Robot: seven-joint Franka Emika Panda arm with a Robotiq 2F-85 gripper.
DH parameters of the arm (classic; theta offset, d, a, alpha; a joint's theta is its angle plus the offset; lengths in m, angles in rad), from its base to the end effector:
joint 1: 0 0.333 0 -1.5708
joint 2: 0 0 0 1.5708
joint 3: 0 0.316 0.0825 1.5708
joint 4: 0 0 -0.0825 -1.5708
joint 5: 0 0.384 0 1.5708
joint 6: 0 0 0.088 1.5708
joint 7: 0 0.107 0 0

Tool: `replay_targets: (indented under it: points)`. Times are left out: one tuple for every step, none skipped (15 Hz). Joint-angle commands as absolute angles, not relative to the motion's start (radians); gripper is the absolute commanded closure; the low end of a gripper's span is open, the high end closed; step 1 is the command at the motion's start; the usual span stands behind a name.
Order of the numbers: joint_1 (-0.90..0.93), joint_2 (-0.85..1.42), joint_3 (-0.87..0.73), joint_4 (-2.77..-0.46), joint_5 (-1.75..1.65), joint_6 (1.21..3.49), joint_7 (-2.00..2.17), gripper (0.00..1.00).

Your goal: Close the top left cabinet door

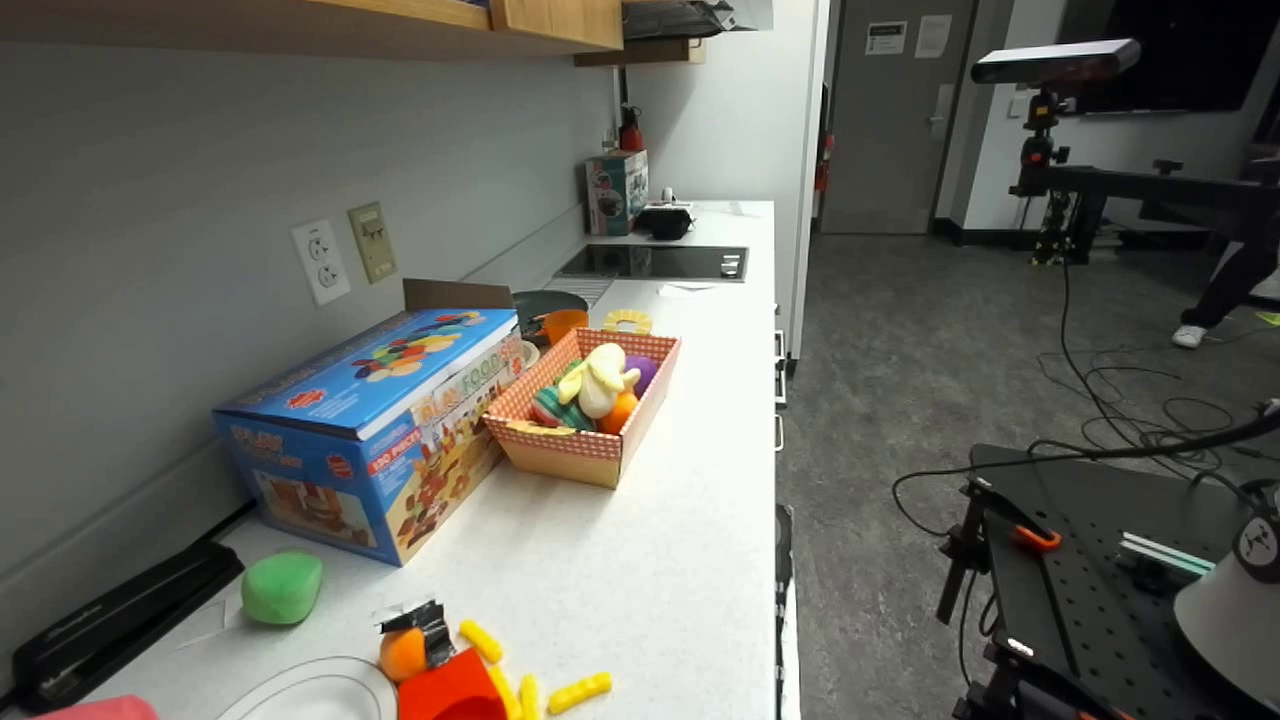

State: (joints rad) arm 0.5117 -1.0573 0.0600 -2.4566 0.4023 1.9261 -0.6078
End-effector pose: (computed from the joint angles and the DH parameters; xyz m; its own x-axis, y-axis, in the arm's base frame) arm 0.1988 0.1715 0.6621 0.3500 0.7295 0.5876 0.9023 -0.4312 -0.0021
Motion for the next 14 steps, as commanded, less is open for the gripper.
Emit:
replay_targets:
  points:
    - [0.552,-1.096,0.107,-2.445,0.468,1.922,-0.563,0.0]
    - [0.559,-1.095,0.124,-2.442,0.482,1.936,-0.556,0.0]
    - [0.562,-1.089,0.14,-2.438,0.485,1.954,-0.549,0.0]
    - [0.565,-1.082,0.151,-2.437,0.488,1.976,-0.542,0.0]
    - [0.565,-1.072,0.16,-2.436,0.492,2.009,-0.532,0.0]
    - [0.567,-1.065,0.166,-2.437,0.492,2.039,-0.524,0.0]
    - [0.565,-1.057,0.173,-2.436,0.483,2.069,-0.515,0.0]
    - [0.562,-1.049,0.179,-2.439,0.473,2.106,-0.509,0.0]
    - [0.563,-1.039,0.181,-2.439,0.473,2.14,-0.502,0.0]
    - [0.568,-1.031,0.18,-2.439,0.474,2.17,-0.495,0.0]
    - [0.572,-1.023,0.179,-2.44,0.475,2.199,-0.487,0.0]
    - [0.578,-1.012,0.179,-2.44,0.475,2.226,-0.482,0.0]
    - [0.582,-1.001,0.179,-2.44,0.477,2.257,-0.476,0.0]
    - [0.587,-0.993,0.178,-2.442,0.478,2.288,-0.47,0.0]
